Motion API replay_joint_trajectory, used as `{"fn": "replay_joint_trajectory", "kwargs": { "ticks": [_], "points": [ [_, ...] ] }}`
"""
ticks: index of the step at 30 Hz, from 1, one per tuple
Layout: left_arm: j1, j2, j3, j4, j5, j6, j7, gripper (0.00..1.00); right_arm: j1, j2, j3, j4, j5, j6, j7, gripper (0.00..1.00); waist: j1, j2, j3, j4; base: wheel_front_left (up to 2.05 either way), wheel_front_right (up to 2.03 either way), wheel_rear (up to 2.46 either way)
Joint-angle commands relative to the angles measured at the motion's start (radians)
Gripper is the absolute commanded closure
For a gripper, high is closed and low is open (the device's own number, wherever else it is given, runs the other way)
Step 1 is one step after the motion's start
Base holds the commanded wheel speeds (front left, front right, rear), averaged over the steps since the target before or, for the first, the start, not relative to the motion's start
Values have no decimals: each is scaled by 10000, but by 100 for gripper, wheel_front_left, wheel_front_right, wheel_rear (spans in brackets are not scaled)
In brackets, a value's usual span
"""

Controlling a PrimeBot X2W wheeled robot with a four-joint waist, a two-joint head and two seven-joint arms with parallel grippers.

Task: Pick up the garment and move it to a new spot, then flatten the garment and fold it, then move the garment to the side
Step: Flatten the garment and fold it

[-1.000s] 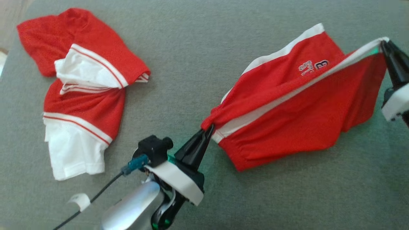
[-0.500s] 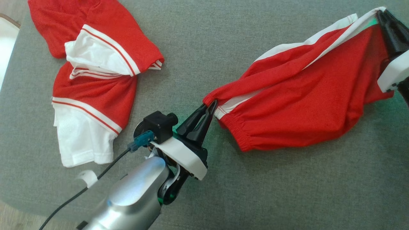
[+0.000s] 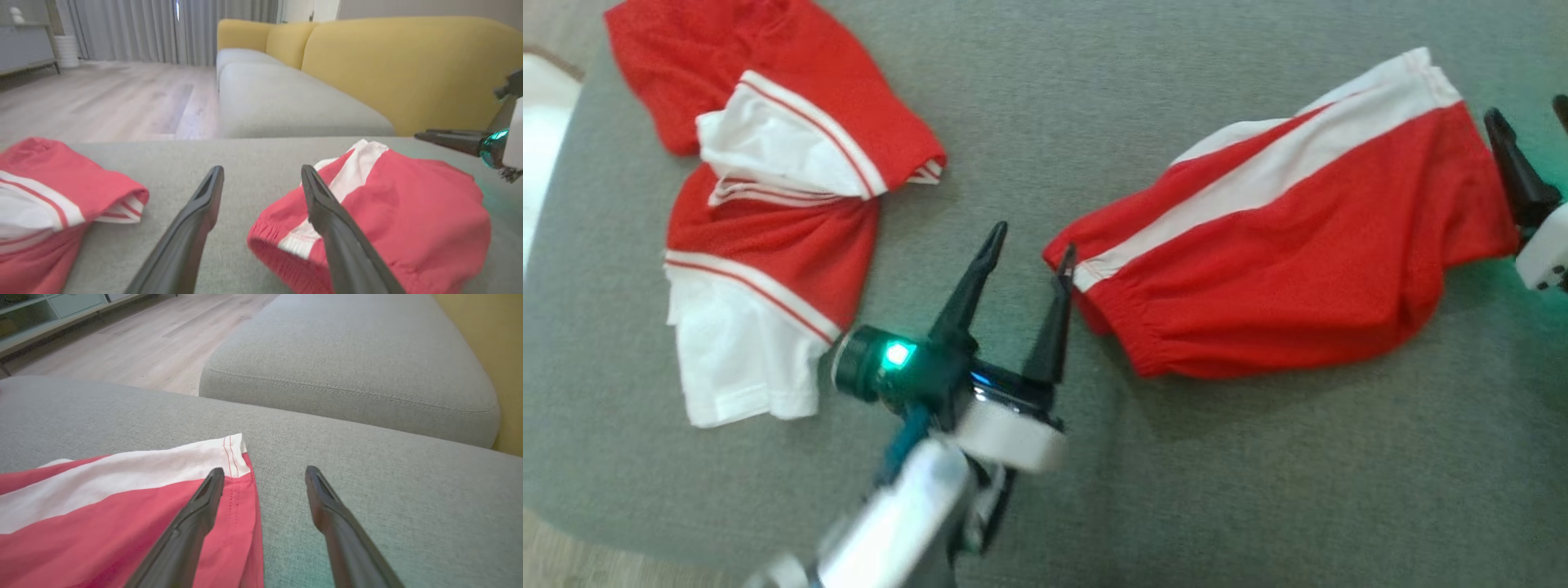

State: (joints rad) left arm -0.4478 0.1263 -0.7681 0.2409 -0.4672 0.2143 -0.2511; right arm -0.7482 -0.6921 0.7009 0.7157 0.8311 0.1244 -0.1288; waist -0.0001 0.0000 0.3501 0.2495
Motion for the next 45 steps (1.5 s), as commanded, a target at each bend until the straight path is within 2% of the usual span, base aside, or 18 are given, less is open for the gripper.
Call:
{"fn": "replay_joint_trajectory", "kwargs": {
  "ticks": [1,6,11,12,13,14,18,23,28,32,37,45],
  "points": [
    [295,-84,473,-714,472,219,-102,0,10,-287,107,-25,31,63,35,0,1,0,19,193,0,0,0],
    [1581,-525,904,-2383,2229,850,-104,0,-9,-336,387,942,304,63,482,0,1,0,-44,840,0,0,0],
    [2477,-682,791,-3107,3233,945,-105,0,257,-264,801,1891,652,63,1347,0,1,0,-190,1414,0,0,0],
    [2567,-691,804,-3132,3307,930,-105,0,299,-221,904,1955,670,63,1475,60,1,0,-220,1433,0,0,0],
    [2567,-691,804,-3132,3307,930,-105,0,299,-221,904,1955,670,63,1475,60,1,0,-220,1433,0,0,0],
    [2657,-699,846,-3151,3357,926,-105,0,341,-153,957,2003,755,63,1570,100,1,0,-264,1422,0,0,0],
    [2848,-708,1115,-3171,3647,901,-106,0,302,57,1020,2163,937,63,1408,100,1,0,-493,1037,0,0,0],
    [2927,-567,1380,-3166,3988,760,-106,0,168,336,932,2485,1056,63,893,100,1,0,-960,-45,0,0,0],
    [3066,-448,1568,-3085,4075,584,-106,0,193,77,879,2724,1185,63,493,100,1,0,-1354,-1263,0,0,0],
    [3166,-401,1703,-3067,4107,485,-106,0,261,-388,869,2789,1271,63,217,100,1,0,-1433,-2010,0,0,0],
    [3147,-380,1865,-3022,4172,393,-106,0,75,-574,782,2731,1240,63,-114,100,1,0,-1411,-2585,0,0,0],
    [3337,-401,2021,-2848,4131,236,-106,0,-465,0,845,2467,663,63,-624,100,1,0,-1787,-3080,0,0,0]
  ]
}}
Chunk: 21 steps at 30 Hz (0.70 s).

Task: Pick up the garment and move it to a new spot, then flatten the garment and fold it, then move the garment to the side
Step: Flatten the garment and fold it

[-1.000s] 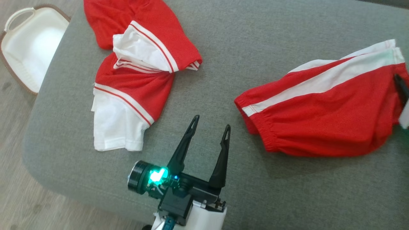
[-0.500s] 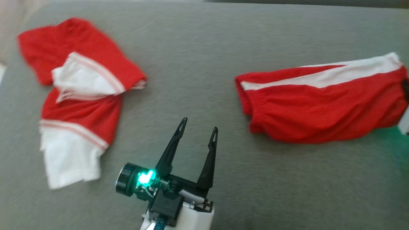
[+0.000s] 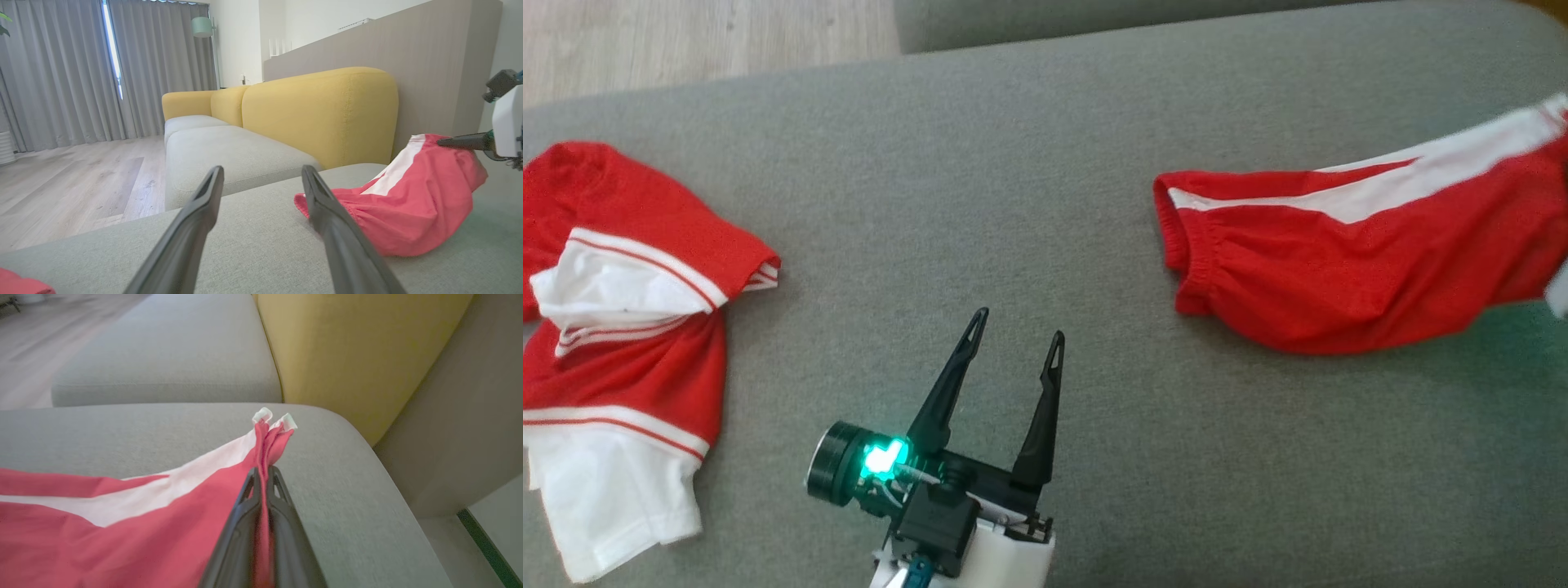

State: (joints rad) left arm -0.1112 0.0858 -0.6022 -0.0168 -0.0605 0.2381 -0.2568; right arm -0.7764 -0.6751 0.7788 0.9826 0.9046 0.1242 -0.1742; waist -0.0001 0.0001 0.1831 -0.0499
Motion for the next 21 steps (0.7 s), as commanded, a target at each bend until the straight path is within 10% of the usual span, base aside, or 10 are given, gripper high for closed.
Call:
{"fn": "replay_joint_trajectory", "kwargs": {
  "ticks": [1,13,21],
  "points": [
    [-11,-7,379,-253,56,-14,-49,0,-252,-67,61,-281,-161,65,-229,100,1,-1,-176,-108,0,0,0],
    [282,-155,422,-154,-48,-200,-49,0,-487,1431,-51,-1481,-1569,65,-302,100,1,-1,-717,207,0,0,0],
    [411,-232,445,-92,-42,-328,-49,0,367,3588,-438,-2245,-2391,65,138,100,1,-1,-808,645,0,0,0]
  ]
}}
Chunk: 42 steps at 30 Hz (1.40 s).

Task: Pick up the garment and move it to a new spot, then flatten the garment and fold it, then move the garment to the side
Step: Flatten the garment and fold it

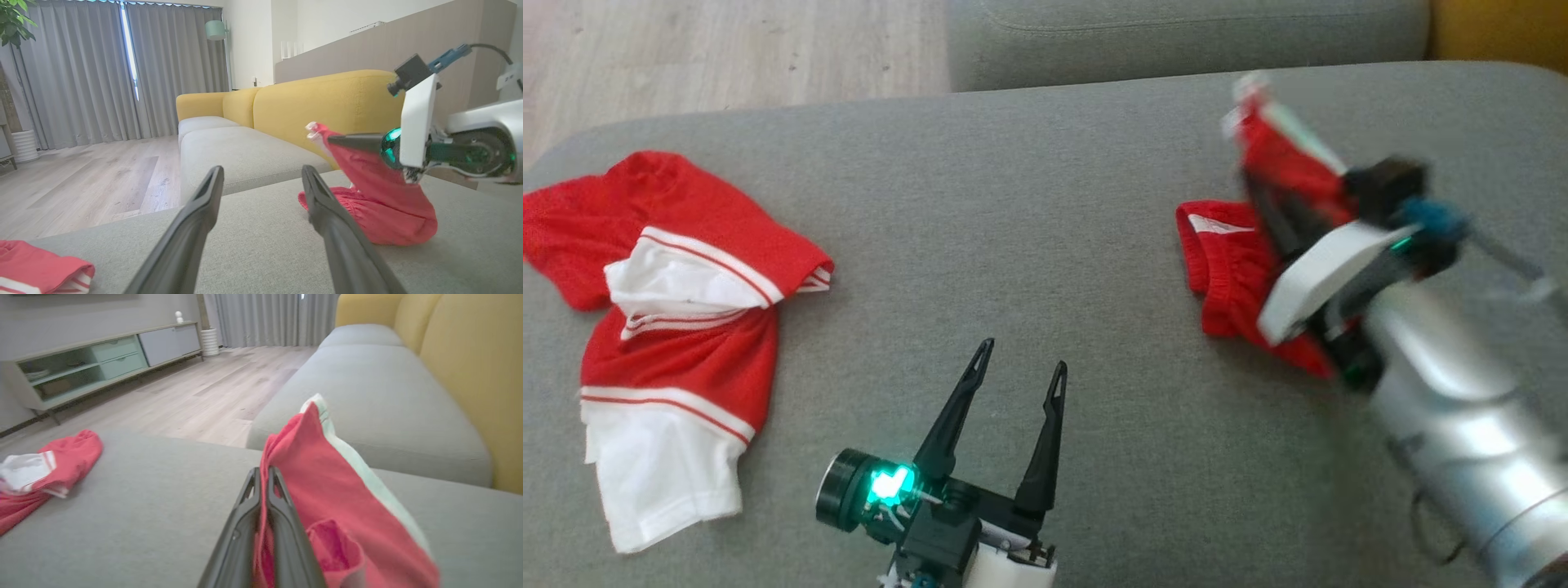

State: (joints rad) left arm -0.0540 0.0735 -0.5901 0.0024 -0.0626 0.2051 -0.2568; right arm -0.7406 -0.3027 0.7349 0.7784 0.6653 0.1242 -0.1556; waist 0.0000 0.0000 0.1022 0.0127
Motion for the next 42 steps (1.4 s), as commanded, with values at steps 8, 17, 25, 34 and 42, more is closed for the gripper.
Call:
{"fn": "replay_joint_trajectory", "kwargs": {
  "ticks": [8,17,25,34,42],
  "points": [
    [-53,-149,466,-283,3,-39,-49,0,1774,830,-620,-1385,-885,65,-539,0,0,0,-49,71,0,0,0],
    [812,-169,1119,-474,-226,193,-49,0,5701,191,-2678,-4553,-2054,65,-1020,0,0,0,-769,-390,0,0,0],
    [1504,-118,1609,-516,-154,106,-49,0,7495,267,-4271,-5514,-2232,65,-798,100,0,0,-1288,-364,0,0,0],
    [1598,-168,1577,-548,-34,-89,-49,0,5449,-3,-4400,-4535,-846,65,863,100,0,0,-1321,75,0,0,0],
    [1373,-202,1337,-479,73,-194,-49,0,3286,-847,-3444,-2545,849,65,2793,100,0,0,-918,683,0,0,0]
  ]
}}
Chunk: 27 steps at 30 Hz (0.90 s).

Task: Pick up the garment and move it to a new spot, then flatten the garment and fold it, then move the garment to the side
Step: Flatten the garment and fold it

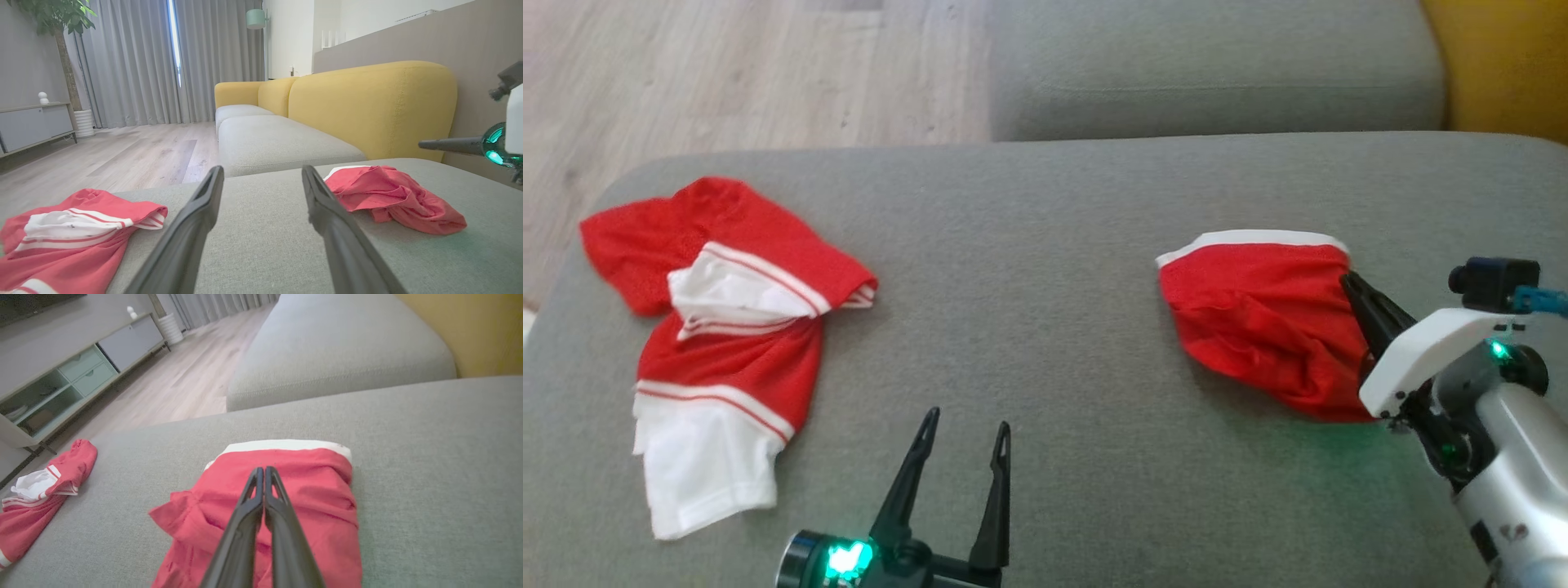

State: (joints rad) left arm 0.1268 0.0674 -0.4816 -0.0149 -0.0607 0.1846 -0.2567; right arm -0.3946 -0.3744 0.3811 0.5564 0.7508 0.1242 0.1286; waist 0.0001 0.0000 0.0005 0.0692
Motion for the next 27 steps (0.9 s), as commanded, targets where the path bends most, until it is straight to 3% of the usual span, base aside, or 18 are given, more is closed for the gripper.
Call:
{"fn": "replay_joint_trajectory", "kwargs": {
  "ticks": [1,6,14,18,21,22,23,24,25,27],
  "points": [
    [-479,-145,204,-296,45,8,-51,0,-280,-200,230,-151,279,65,113,100,-1,0,150,218,0,0,0],
    [-600,-161,97,-214,-105,97,-51,0,-149,-417,1338,130,1337,65,539,100,-1,0,271,577,0,0,0],
    [-471,-169,181,-22,-266,148,-51,0,1201,-32,3467,-170,2450,65,399,100,-1,0,-33,642,0,0,0],
    [-381,-170,253,10,-260,125,-51,0,1566,139,4193,-277,2557,65,-177,100,-1,0,-200,494,0,0,0],
    [-321,-170,360,5,-258,120,-51,0,1594,121,4406,-335,2088,65,-1366,100,-1,0,-353,360,0,0,0],
    [-280,-170,422,-11,-263,132,-51,0,1575,103,4417,-380,1816,65,-1911,88,-1,0,-412,287,0,0,0],
    [-229,-170,504,-43,-298,156,-51,0,1589,96,4381,-394,1583,65,-2455,56,-1,0,-470,208,0,0,0],
    [-170,-170,619,-82,-358,199,-51,0,1629,114,4322,-421,1428,65,-2930,16,-1,0,-537,115,0,0,0],
    [-97,-170,749,-104,-413,237,-51,0,1652,117,4185,-449,1244,65,-3345,0,-1,0,-612,9,0,0,0],
    [47,-171,1016,-144,-506,300,-51,0,1713,114,3758,-654,764,65,-3774,0,-1,0,-758,-173,0,0,0]
  ]
}}
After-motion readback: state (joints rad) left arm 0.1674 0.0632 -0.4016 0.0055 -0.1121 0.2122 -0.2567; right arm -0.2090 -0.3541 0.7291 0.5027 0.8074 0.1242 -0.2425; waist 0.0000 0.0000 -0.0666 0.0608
